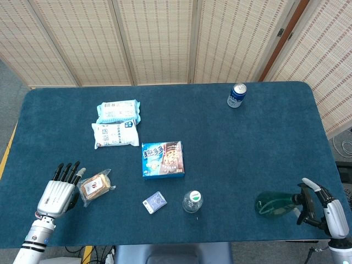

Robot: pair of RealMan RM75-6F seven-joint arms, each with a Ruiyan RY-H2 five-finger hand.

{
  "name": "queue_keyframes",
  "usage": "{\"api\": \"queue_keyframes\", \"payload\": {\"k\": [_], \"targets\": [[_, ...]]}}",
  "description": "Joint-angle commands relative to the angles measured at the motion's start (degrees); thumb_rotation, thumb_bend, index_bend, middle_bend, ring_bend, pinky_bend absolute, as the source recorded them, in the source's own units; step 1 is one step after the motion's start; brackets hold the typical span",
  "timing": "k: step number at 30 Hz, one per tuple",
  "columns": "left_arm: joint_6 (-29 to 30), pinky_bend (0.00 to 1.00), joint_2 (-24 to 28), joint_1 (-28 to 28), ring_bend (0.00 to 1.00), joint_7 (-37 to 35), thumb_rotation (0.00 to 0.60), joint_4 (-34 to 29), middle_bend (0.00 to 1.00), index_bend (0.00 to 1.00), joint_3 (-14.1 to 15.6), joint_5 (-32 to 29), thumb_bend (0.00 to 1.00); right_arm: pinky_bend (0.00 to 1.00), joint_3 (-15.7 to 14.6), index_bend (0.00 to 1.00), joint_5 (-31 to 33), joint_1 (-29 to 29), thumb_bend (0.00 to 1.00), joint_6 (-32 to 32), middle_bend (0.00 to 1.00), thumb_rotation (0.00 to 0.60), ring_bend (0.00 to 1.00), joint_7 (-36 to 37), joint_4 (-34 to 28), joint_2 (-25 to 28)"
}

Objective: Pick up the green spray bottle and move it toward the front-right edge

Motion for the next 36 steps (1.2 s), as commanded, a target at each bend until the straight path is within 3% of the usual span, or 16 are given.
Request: {"api": "queue_keyframes", "payload": {"k": [1, 21, 36], "targets": [[-0.1, 0.00, 0.1, 0.2, 0.00, -0.4, 0.600, 0.5, 0.00, 0.09, 0.0, 0.1, 0.44, 0.26, -0.3, 0.19, -0.4, 0.3, 0.15, -0.7, 0.34, 0.600, 0.24, -2.4, -2.0, 1.3], [-0.7, 0.00, -0.4, 0.4, 0.00, -0.7, 0.600, 1.1, 0.00, 0.09, -0.5, 0.2, 0.44, 0.25, -1.7, 0.19, -1.7, -0.2, 0.15, -3.3, 0.32, 0.600, 0.22, -21.1, -15.4, 12.5], [0.9, 0.00, -0.7, 1.4, 0.00, -3.6, 0.600, 1.7, 0.00, 0.09, -1.0, 1.8, 0.44, 0.23, -3.2, 0.19, -2.0, 0.6, 0.15, -10.4, 0.31, 0.600, 0.21, -40.1, -29.9, 22.7]]}}
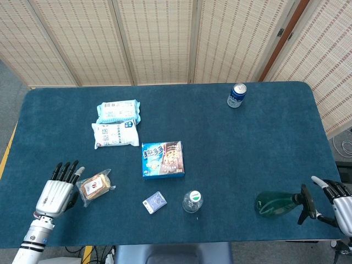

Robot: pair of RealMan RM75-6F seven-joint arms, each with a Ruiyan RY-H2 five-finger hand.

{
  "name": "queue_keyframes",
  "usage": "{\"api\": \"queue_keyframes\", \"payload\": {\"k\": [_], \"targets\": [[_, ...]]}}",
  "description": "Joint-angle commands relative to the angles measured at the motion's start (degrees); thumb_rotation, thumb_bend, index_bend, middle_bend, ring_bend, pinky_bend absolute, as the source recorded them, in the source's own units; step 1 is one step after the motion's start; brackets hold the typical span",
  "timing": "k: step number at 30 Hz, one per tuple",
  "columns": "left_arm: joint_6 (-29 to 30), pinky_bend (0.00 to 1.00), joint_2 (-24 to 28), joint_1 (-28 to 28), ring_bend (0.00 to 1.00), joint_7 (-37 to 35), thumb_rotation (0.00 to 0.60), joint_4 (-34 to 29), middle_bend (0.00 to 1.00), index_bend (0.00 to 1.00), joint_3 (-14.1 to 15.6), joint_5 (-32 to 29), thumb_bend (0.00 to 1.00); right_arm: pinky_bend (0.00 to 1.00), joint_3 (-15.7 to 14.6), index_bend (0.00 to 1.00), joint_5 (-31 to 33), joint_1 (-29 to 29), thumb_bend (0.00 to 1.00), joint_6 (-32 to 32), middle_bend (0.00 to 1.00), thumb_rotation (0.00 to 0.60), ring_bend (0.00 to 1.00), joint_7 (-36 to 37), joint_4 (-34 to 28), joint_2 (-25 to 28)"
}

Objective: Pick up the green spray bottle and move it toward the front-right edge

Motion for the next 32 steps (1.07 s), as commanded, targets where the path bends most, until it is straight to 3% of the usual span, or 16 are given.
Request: {"api": "queue_keyframes", "payload": {"k": [1, 7, 15, 32], "targets": [[0.8, 0.00, -0.4, 0.6, 0.00, -1.0, 0.600, 0.5, 0.00, 0.09, 0.0, 0.4, 0.44, 0.23, -0.6, 0.19, -0.3, 0.3, 0.15, -1.9, 0.31, 0.600, 0.21, -4.1, -3.4, 2.5], [2.7, 0.00, -1.7, 2.0, 0.00, -1.1, 0.600, 0.6, 0.00, 0.09, 0.4, 1.4, 0.44, 0.23, -0.8, 0.19, -0.8, 0.2, 0.16, -1.9, 0.30, 0.600, 0.21, -6.9, -6.4, 4.7], [4.7, 0.00, -3.1, 3.4, 0.00, 2.1, 0.600, -1.0, 0.00, 0.09, 1.1, 3.2, 0.44, 0.23, -1.0, 0.19, -1.3, -0.6, 0.16, -1.2, 0.30, 0.600, 0.21, -5.9, -5.4, 4.6], [2.8, 0.00, -3.3, 2.9, 0.00, 1.1, 0.600, 0.3, 0.00, 0.09, 0.4, 3.7, 0.44, 0.23, -0.7, 0.19, -1.2, -0.6, 0.16, -2.0, 0.30, 0.600, 0.21, -4.9, -3.9, 2.8]]}}
